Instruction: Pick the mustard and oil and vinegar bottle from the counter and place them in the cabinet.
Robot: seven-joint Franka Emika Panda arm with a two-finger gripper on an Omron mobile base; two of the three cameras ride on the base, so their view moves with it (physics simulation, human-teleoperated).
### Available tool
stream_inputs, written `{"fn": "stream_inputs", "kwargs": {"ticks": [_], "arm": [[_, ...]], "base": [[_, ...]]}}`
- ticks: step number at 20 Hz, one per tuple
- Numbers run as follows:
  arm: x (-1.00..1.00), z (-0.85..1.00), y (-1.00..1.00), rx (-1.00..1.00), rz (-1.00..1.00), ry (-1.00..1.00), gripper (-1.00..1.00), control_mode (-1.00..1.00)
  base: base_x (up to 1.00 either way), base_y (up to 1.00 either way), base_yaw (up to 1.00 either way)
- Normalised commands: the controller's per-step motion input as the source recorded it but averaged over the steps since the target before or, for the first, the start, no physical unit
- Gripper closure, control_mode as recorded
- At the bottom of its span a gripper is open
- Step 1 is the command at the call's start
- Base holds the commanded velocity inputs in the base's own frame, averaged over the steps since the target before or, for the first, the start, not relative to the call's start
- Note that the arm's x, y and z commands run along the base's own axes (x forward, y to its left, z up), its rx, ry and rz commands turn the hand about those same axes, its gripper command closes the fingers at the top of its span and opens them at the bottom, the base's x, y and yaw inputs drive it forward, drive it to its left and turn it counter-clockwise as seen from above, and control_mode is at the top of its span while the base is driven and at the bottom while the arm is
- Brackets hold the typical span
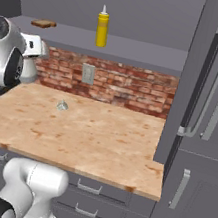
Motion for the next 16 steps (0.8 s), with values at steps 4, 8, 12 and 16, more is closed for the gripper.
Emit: {"fn": "stream_inputs", "kwargs": {"ticks": [4, 8, 12, 16], "arm": [[-0.12, 0.60, 0.00, 0.00, -0.12, -0.10, 1.00, -1.00], [-0.06, 0.53, 0.00, 0.00, -0.09, -0.13, 1.00, -1.00], [-0.01, 0.48, -0.02, 0.00, -0.09, -0.14, 1.00, -1.00], [0.00, 0.33, -0.06, 0.00, -0.07, -0.12, 1.00, -1.00]], "base": [[0.00, 0.00, 0.00], [0.00, 0.00, 0.00], [0.00, 0.00, 0.00], [0.00, 0.00, 0.00]]}}
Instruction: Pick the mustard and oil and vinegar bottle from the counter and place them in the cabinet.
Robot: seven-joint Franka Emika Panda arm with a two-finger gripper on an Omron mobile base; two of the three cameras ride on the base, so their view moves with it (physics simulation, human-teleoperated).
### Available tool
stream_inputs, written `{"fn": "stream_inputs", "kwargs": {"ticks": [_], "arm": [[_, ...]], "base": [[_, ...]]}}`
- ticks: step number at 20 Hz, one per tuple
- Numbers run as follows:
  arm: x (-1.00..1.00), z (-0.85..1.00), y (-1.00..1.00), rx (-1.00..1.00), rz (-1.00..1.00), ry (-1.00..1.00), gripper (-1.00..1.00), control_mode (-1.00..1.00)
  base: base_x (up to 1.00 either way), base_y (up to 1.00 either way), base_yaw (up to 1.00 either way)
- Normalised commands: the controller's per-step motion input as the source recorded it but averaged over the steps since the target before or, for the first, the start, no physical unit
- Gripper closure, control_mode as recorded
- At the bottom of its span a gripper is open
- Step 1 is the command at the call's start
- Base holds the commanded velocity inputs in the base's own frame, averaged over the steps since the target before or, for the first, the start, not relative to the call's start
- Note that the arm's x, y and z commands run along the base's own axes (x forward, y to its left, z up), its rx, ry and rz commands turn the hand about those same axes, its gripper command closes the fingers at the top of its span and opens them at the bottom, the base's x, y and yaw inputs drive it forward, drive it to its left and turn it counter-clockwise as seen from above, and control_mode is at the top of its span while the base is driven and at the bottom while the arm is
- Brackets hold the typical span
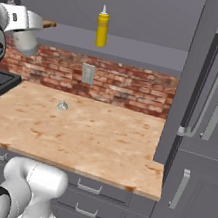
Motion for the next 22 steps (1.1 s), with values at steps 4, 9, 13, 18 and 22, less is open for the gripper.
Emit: {"fn": "stream_inputs", "kwargs": {"ticks": [4, 9, 13, 18, 22], "arm": [[0.04, 0.27, -0.14, 0.00, -0.04, -0.10, 1.00, -1.00], [0.15, 0.11, -0.20, 0.00, -0.02, -0.03, 1.00, -1.00], [0.21, 0.02, -0.19, 0.00, 0.00, 0.00, 1.00, -1.00], [0.24, 0.00, -0.17, 0.00, 0.00, 0.00, 1.00, -1.00], [0.29, 0.00, -0.03, 0.00, 0.00, 0.00, 1.00, -1.00]], "base": [[0.00, 0.00, 0.00], [0.00, 0.00, 0.00], [0.00, 0.00, 0.00], [0.00, 0.00, 0.00], [0.00, 0.00, 0.00]]}}
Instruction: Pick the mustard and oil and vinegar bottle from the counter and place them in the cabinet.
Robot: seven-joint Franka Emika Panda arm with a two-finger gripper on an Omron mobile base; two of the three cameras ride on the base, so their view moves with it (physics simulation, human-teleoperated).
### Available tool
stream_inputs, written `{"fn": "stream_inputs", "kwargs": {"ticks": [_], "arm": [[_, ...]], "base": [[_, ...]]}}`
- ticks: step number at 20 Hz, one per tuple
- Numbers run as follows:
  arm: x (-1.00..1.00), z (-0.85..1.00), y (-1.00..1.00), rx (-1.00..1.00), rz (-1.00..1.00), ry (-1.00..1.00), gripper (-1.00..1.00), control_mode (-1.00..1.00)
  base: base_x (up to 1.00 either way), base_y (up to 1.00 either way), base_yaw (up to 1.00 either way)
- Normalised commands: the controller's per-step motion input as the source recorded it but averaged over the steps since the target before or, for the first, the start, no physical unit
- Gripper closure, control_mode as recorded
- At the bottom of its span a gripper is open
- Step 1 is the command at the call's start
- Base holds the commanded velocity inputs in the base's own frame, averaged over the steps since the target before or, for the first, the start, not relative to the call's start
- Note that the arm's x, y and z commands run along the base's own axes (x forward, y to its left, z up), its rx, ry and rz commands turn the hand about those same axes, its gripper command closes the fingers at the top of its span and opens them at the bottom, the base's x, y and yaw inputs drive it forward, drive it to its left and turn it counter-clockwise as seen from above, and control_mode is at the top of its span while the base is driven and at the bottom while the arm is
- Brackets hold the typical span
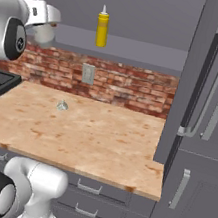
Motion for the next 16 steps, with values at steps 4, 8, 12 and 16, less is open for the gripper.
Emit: {"fn": "stream_inputs", "kwargs": {"ticks": [4, 8, 12, 16], "arm": [[0.36, 0.00, -0.02, 0.00, 0.00, 0.00, 1.00, -1.00], [0.41, 0.00, -0.02, 0.00, 0.00, 0.00, 1.00, -1.00], [0.47, 0.00, -0.01, 0.00, 0.00, 0.00, 1.00, -1.00], [0.44, 0.00, 0.00, 0.00, 0.00, 0.00, 1.00, -1.00]], "base": [[0.00, 0.00, 0.00], [0.00, 0.00, 0.00], [0.00, 0.00, 0.00], [0.00, 0.00, 0.00]]}}
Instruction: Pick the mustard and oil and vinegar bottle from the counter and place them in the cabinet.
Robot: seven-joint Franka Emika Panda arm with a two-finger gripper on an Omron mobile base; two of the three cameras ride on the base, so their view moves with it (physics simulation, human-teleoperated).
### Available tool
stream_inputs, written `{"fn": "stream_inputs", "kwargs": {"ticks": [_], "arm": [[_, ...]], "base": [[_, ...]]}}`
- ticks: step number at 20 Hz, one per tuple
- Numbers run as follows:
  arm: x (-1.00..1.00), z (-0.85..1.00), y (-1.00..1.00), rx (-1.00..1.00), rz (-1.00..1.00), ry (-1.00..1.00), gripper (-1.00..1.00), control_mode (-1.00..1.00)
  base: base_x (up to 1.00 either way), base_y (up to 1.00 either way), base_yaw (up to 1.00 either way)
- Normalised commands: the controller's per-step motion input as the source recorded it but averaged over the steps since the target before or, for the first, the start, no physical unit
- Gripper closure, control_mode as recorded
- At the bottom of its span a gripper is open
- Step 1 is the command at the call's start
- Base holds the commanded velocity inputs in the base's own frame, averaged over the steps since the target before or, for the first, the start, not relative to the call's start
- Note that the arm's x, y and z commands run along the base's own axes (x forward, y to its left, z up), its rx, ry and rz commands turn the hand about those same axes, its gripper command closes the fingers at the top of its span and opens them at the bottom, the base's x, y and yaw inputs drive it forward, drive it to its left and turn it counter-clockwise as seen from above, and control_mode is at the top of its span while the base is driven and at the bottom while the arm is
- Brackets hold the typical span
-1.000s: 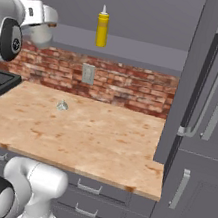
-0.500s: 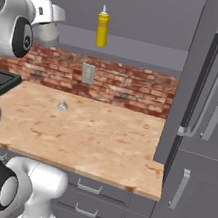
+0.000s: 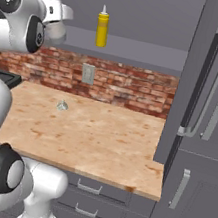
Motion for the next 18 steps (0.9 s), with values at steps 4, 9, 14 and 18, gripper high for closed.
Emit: {"fn": "stream_inputs", "kwargs": {"ticks": [4, 9, 14, 18], "arm": [[0.39, -0.01, 0.00, 0.00, 0.00, 0.00, 1.00, -1.00], [0.29, -0.05, 0.00, 0.00, 0.00, 0.00, 1.00, -1.00], [0.26, -0.17, 0.00, 0.00, 0.00, 0.00, 1.00, -1.00], [0.23, -0.19, 0.00, 0.00, 0.00, 0.00, 1.00, -1.00]], "base": [[0.00, 0.00, 0.00], [0.00, 0.00, 0.00], [0.00, 0.00, 0.00], [0.00, 0.00, 0.00]]}}
